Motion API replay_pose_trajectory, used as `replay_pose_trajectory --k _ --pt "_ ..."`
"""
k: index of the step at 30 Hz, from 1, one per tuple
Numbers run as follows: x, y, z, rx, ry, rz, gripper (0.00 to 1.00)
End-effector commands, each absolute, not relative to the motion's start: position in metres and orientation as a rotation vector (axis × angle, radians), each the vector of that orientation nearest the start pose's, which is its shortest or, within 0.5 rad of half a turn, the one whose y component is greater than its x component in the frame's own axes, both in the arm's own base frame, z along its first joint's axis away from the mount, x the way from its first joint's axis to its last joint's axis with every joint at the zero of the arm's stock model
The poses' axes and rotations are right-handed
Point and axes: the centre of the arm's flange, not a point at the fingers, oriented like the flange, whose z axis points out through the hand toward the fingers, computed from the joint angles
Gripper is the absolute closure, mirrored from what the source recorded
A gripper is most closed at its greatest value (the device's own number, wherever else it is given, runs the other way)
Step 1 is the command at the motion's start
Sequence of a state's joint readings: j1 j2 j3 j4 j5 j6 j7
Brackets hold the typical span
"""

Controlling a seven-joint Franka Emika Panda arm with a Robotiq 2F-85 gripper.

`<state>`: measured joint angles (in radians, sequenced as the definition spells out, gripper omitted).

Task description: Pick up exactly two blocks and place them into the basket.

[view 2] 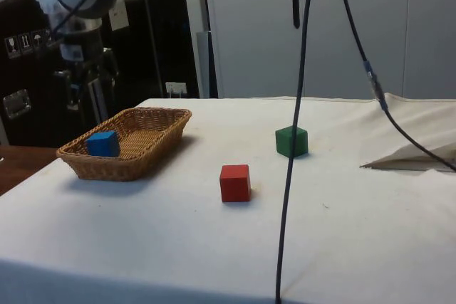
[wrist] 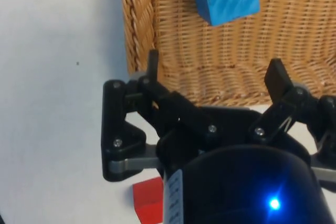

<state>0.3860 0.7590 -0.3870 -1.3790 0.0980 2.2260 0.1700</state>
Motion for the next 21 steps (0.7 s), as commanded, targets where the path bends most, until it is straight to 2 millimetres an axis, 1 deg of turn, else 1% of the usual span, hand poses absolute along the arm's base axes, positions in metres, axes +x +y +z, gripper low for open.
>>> replay_pose_trajectory --k 1,3,4,5,6,10,12,13,14,19,20,21 --pt "0.736 0.07 0.304 -3.287 0.183 -0.282 0.0" --pt "0.735 0.071 0.305 -3.287 0.181 -0.283 0.0" --pt "0.733 0.072 0.31 -3.285 0.184 -0.287 0.0" --pt "0.738 0.07 0.306 -3.286 0.18 -0.264 0.0" --pt "0.732 0.073 0.312 -3.284 0.181 -0.289 0.0" --pt "0.729 0.075 0.321 -3.279 0.183 -0.302 0.0" --pt "0.727 0.075 0.322 -3.282 0.182 -0.305 0.0" --pt "0.732 0.074 0.321 -3.283 0.18 -0.283 0.0" --pt "0.726 0.075 0.324 -3.283 0.181 -0.31 0.0" --pt "0.722 0.074 0.329 -3.293 0.18 -0.326 0.0" --pt "0.727 0.073 0.327 -3.293 0.179 -0.303 0.0" --pt "0.721 0.074 0.33 -3.294 0.181 -0.329 0.0"
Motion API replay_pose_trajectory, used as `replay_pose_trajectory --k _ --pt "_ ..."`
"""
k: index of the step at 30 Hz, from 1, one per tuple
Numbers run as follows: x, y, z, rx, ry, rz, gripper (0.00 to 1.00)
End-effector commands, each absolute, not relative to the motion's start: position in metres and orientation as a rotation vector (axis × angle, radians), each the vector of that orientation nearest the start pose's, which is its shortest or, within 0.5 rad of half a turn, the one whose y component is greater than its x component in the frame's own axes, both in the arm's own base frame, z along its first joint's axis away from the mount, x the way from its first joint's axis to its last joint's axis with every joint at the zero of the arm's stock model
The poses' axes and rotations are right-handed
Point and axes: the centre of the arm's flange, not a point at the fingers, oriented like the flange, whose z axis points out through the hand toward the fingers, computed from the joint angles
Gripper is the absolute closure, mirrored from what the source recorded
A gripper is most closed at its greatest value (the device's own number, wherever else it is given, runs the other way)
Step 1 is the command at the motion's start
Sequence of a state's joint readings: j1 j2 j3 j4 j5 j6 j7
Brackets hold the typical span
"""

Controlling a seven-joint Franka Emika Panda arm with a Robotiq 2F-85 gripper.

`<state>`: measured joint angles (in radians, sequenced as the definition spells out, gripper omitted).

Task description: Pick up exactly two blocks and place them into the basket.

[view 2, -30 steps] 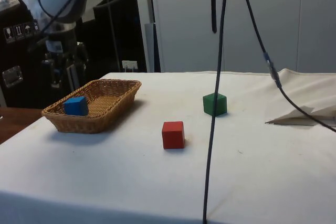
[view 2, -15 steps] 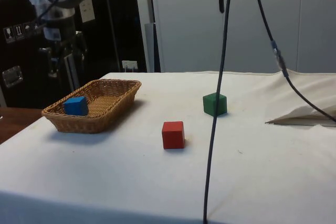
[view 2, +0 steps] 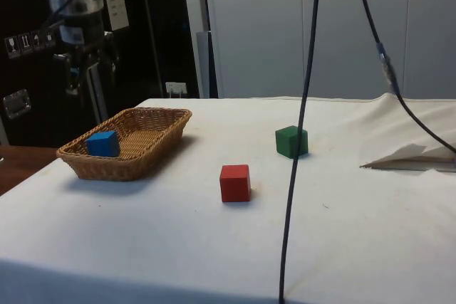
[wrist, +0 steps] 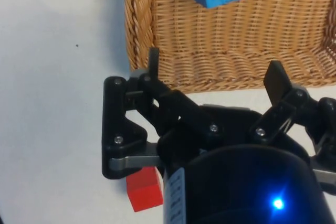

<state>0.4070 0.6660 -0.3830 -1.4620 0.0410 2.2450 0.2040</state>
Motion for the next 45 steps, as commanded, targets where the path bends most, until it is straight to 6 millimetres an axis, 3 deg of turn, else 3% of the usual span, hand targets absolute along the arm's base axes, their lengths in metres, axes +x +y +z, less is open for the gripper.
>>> replay_pose_trajectory --k 1,5,6,12,13,22,29,36,37,45 --pt "0.72 0.075 0.331 -3.297 0.18 -0.331 0.0" --pt "0.716 0.077 0.337 -3.308 0.181 -0.34 0.0" --pt "0.723 0.074 0.334 -3.307 0.18 -0.32 0.0" --pt "0.709 0.084 0.344 -3.306 0.198 -0.324 0.0" --pt "0.715 0.083 0.341 -3.306 0.193 -0.321 0.0" --pt "0.692 0.087 0.343 -3.308 0.193 -0.181 0.0" --pt "0.679 0.087 0.337 -3.31 0.181 -0.093 0.0" --pt "0.655 0.09 0.324 -3.29 0.165 -0.012 0.0" --pt "0.66 0.09 0.325 -3.302 0.167 -0.012 0.0" --pt "0.628 0.094 0.314 -3.277 0.151 0.056 0.0"
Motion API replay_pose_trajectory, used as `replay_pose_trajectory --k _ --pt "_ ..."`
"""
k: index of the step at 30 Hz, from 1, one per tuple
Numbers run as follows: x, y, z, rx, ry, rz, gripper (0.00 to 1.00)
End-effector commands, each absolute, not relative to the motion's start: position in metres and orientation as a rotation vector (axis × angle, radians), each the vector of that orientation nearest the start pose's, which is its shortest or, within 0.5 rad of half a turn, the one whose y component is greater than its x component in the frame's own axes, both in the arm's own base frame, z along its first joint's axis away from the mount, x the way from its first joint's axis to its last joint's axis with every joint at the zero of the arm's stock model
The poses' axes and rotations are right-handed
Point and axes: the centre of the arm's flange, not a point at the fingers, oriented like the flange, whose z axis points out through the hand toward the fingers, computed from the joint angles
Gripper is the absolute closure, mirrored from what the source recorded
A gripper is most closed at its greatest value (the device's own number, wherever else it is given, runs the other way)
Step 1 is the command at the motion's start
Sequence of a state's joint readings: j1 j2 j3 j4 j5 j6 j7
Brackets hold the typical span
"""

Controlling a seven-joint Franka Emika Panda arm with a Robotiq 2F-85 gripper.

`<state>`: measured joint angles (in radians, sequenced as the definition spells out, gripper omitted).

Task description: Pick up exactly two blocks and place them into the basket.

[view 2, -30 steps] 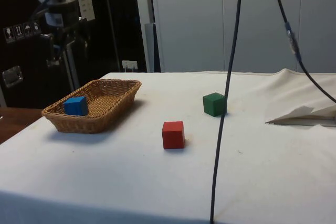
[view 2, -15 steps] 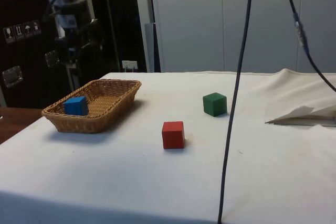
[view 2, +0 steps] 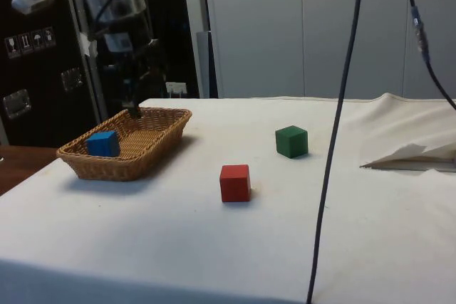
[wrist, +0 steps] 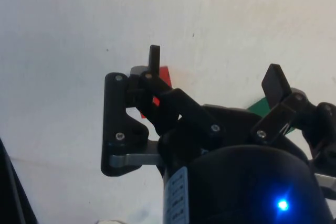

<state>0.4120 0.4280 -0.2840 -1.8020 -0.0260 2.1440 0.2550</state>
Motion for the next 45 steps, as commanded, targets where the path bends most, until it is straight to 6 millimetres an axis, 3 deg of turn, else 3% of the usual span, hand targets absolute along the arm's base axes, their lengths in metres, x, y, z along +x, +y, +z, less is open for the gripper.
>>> replay_pose_trajectory --k 1,2,28,29,32,38,45 --pt "0.625 0.094 0.313 -3.276 0.152 0.062 0.0" --pt "0.629 0.094 0.312 -3.285 0.149 0.076 0.0" --pt "0.541 0.098 0.298 -3.215 0.128 0.142 0.0" --pt "0.544 0.097 0.298 -3.227 0.122 0.158 0.0" --pt "0.528 0.1 0.292 -3.199 0.122 0.131 0.0" --pt "0.517 0.102 0.282 -3.195 0.114 0.128 0.0" --pt "0.5 0.106 0.251 -3.17 0.098 0.101 0.0"
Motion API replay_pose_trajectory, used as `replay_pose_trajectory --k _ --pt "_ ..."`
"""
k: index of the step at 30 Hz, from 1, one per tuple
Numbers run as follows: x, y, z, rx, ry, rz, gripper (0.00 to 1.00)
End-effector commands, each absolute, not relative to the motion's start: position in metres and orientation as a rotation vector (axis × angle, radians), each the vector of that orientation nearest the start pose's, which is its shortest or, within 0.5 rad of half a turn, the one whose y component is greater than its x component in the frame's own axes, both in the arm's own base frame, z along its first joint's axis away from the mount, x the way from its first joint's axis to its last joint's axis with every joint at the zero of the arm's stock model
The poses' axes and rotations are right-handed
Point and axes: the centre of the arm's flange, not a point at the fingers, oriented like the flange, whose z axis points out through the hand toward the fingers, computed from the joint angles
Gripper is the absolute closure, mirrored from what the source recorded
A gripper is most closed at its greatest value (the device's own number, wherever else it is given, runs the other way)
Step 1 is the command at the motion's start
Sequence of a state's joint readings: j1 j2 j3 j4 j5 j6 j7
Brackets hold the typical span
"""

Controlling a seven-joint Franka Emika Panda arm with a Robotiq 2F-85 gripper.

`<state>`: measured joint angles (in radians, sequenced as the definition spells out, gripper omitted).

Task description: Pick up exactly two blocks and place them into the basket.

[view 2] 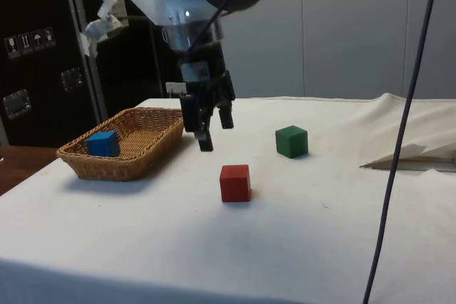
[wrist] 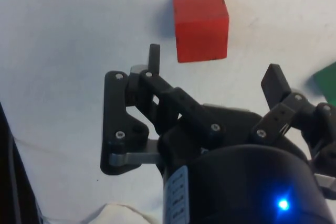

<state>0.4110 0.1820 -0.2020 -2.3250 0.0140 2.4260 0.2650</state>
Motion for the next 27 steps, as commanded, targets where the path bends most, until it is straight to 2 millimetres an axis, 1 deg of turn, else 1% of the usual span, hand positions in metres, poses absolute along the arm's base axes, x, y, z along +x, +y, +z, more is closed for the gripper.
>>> replay_pose_trajectory --k 1,2,3,4,9,10,11,12,18,27 --pt "0.5 0.105 0.253 -3.183 0.098 0.109 0.0" --pt "0.499 0.106 0.248 -3.169 0.094 0.099 0.0" --pt "0.499 0.106 0.248 -3.169 0.094 0.099 0.0" --pt "0.497 0.107 0.241 -3.168 0.086 0.096 0.0" --pt "0.495 0.107 0.224 -3.17 0.07 0.092 0.0" --pt "0.494 0.107 0.217 -3.173 0.06 0.092 0.0" --pt "0.495 0.106 0.22 -3.188 0.068 0.1 0.0" --pt "0.493 0.106 0.214 -3.175 0.057 0.093 0.0" --pt "0.488 0.102 0.197 -3.188 0.024 0.108 0.0" --pt "0.485 0.102 0.188 -3.194 0.01 0.116 0.0"
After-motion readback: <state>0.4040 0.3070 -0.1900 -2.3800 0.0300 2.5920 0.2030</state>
